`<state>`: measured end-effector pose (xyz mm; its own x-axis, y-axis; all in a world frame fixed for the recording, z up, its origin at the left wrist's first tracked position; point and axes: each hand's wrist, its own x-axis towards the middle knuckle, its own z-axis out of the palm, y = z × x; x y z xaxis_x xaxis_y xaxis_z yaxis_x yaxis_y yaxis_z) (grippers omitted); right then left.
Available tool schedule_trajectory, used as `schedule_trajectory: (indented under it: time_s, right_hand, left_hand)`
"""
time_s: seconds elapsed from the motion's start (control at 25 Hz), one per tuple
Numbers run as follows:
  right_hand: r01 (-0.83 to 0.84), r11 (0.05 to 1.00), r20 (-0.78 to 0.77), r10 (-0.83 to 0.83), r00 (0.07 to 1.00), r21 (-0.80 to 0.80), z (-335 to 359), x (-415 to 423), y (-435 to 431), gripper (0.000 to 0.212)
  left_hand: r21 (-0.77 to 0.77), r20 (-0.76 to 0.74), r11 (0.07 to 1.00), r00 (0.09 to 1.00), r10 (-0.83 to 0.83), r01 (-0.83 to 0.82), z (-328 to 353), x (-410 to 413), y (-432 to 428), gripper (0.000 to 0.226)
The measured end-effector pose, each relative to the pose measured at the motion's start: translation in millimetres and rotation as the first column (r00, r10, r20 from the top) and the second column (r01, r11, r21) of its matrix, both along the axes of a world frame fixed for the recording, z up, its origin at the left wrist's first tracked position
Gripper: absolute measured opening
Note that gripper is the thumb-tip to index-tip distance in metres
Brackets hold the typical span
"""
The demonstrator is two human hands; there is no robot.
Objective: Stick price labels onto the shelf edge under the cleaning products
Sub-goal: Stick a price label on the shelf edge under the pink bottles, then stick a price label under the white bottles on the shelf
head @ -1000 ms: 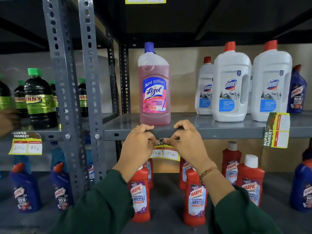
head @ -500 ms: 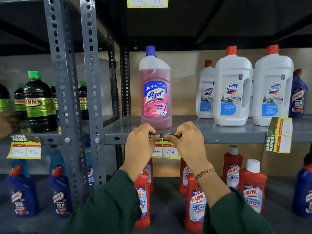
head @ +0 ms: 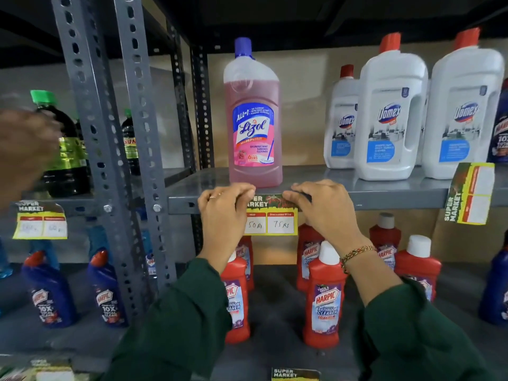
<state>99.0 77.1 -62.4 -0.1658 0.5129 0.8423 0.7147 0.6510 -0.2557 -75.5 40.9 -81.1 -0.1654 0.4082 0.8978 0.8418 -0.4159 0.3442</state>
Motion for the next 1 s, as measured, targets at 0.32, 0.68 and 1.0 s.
schedule_trajectory:
  time_s: [0.32, 0.68, 1.0]
  right_hand:
    - [-0.146, 0.977, 0.043, 0.154, 0.987, -0.153, 13, 16, -13, 0.018]
    - [0.431, 0.901, 0.708, -0.266, 0.654, -0.06, 54, 187, -6, 0.032]
    - [0.109, 0.98, 0.471, -0.019, 0.882, -0.164, 47, 275, 17, 0.017]
  left_hand:
    - [0.053, 0.198, 0.989, 0.97, -0.143, 0.135, 4, 4, -3, 0.027]
    - [0.099, -0.239, 0.992, 0.97, -0.047, 0.073, 11, 211, 31, 0.037]
    - [-0.219, -0.101, 0.961, 0.976, -0.192, 0.166, 5, 306, 47, 0.02]
